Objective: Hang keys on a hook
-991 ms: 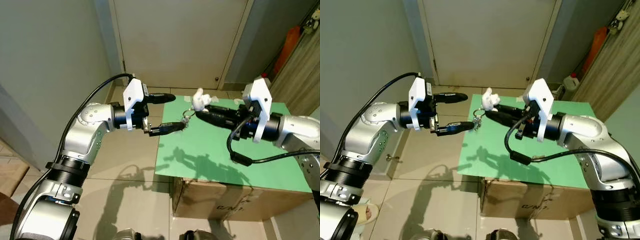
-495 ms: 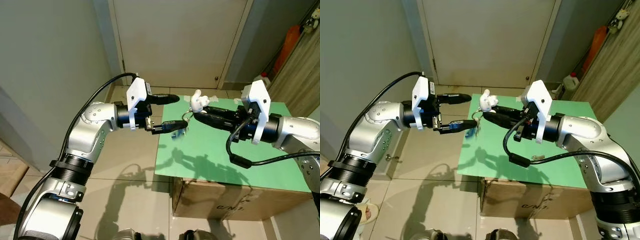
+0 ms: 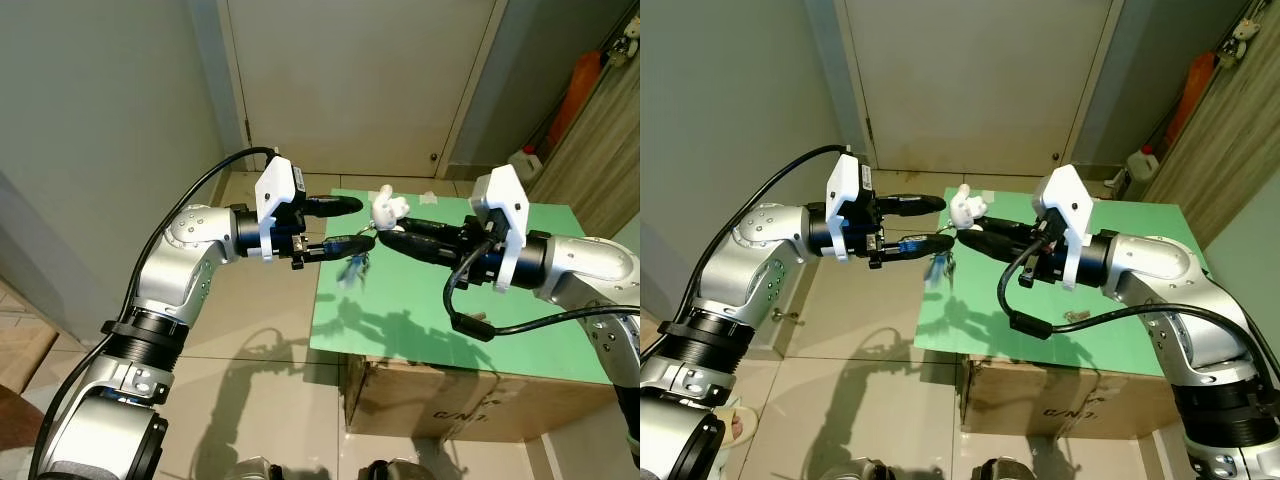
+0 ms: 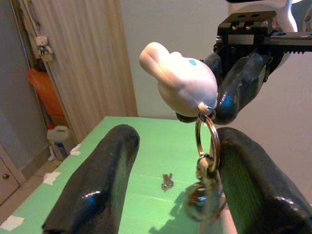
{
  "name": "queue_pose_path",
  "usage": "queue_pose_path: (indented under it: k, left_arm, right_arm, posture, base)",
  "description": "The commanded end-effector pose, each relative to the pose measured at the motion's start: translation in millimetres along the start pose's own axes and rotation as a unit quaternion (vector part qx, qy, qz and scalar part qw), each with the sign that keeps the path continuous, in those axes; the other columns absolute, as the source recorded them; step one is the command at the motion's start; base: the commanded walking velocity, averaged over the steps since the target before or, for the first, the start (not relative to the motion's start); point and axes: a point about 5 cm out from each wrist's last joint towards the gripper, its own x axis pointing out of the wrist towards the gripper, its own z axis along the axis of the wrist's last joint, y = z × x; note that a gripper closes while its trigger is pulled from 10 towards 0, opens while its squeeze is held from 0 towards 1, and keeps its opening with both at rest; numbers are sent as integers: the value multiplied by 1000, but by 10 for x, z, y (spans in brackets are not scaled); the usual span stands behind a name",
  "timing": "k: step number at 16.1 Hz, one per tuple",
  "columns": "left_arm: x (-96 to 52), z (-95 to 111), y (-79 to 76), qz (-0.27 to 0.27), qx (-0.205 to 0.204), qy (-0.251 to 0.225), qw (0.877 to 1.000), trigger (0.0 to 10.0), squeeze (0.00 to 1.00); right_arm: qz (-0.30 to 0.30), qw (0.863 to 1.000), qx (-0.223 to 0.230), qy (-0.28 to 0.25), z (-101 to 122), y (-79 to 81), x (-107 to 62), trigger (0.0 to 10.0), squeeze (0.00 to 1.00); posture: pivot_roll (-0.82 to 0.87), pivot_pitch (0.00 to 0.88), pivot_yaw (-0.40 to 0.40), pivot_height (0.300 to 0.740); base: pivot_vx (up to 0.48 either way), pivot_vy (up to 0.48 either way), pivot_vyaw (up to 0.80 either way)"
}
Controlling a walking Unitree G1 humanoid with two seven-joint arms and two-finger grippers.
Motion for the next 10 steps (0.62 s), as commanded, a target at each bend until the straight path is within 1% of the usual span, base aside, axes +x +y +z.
queue_pose_path:
  k: [1, 6, 7, 8, 10]
  left_arm:
    - [22, 27, -3, -4, 9, 5, 1000, 0, 0]
    - [34, 40, -33, -5, 6, 3, 1000, 0, 0]
    - [33, 37, -41, -6, 5, 3, 1000, 0, 0]
    - [21, 17, -63, -10, -6, 11, 1000, 0, 0]
    - [14, 29, -65, -6, -6, 5, 1000, 0, 0]
  right_arm:
    - [7, 1000, -10, -5, 52, 23, 17, 0, 0]
    - [-2, 1000, -10, -4, 38, -10, 21, 0, 0]
    - [-4, 1000, -9, -4, 36, -16, 22, 0, 0]
    - [-6, 1000, -8, -4, 31, -20, 23, 0, 0]
    - [-8, 1000, -6, -4, 24, -22, 26, 0, 0]
  posture:
    - [-99, 28, 22, 740]
    - [-96, 31, 20, 740]
    - [-96, 34, 21, 740]
    - [-95, 39, 22, 740]
    - [-95, 42, 22, 740]
  base:
    - [0, 0, 0]
    - [0, 0, 0]
    - [0, 0, 0]
    - [0, 0, 0]
    - [0, 0, 0]
